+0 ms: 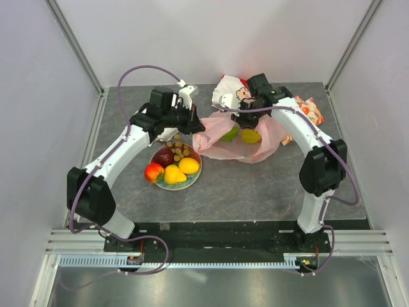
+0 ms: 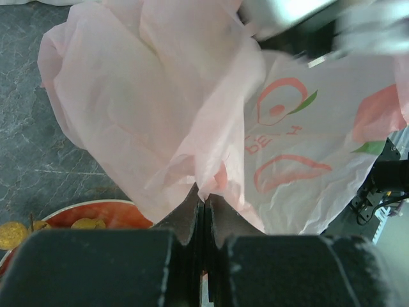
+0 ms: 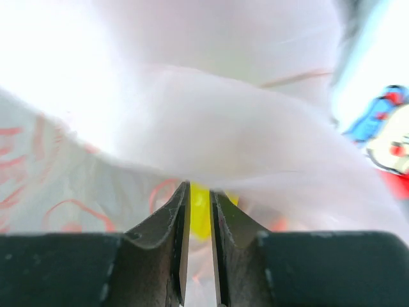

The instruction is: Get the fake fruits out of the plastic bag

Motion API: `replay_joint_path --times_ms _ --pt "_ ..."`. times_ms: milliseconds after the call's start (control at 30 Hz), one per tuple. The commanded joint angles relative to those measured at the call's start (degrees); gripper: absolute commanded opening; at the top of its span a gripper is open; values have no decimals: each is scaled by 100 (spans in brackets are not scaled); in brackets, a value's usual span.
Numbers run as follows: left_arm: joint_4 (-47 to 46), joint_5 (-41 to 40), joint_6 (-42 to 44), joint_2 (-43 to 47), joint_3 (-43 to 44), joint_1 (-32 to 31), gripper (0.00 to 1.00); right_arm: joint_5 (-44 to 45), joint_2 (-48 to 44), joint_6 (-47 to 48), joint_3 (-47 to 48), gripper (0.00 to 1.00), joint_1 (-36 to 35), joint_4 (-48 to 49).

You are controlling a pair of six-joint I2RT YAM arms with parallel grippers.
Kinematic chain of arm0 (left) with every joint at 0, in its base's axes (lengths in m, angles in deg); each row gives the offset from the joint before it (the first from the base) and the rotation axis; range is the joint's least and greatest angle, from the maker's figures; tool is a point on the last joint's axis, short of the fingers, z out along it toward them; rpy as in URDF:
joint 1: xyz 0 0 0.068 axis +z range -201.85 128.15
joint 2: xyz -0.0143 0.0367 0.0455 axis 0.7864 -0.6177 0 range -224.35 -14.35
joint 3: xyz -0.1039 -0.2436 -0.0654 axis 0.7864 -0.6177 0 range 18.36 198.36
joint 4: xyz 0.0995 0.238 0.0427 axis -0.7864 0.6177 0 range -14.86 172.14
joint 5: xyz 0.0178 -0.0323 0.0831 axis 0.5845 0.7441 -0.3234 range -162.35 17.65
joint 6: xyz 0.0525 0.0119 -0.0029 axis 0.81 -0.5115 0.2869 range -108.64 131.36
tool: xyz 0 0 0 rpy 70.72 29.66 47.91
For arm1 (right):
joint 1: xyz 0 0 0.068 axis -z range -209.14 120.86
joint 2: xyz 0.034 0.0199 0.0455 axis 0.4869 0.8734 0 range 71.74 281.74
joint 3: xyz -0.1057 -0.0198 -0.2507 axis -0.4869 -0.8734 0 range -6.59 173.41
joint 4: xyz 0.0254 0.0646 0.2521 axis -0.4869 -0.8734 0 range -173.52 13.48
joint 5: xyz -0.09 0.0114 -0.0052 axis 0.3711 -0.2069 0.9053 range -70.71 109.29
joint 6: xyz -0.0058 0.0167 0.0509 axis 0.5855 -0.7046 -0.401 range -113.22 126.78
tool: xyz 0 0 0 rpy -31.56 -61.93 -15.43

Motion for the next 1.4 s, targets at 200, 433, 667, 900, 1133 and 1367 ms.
replay_joint_path --times_ms 200,433,667,900,1133,1367 --pt "-363 187 -340 110 187 36 4 -332 -894 -1014 -346 45 -33 -238" --pt "-372 152 -358 268 11 28 4 247 -334 -1594 -585 63 -182 325" --pt "-363 143 -340 251 -33 28 4 1144 599 -3184 267 79 -156 440" --pt "-372 143 -349 84 81 28 4 1716 978 -4143 479 85 -147 370" --pt "-372 134 -349 5 134 36 4 2138 1391 -4267 373 86 -138 370" --pt "-372 126 -349 31 117 36 4 2033 1611 -4162 478 62 -129 414"
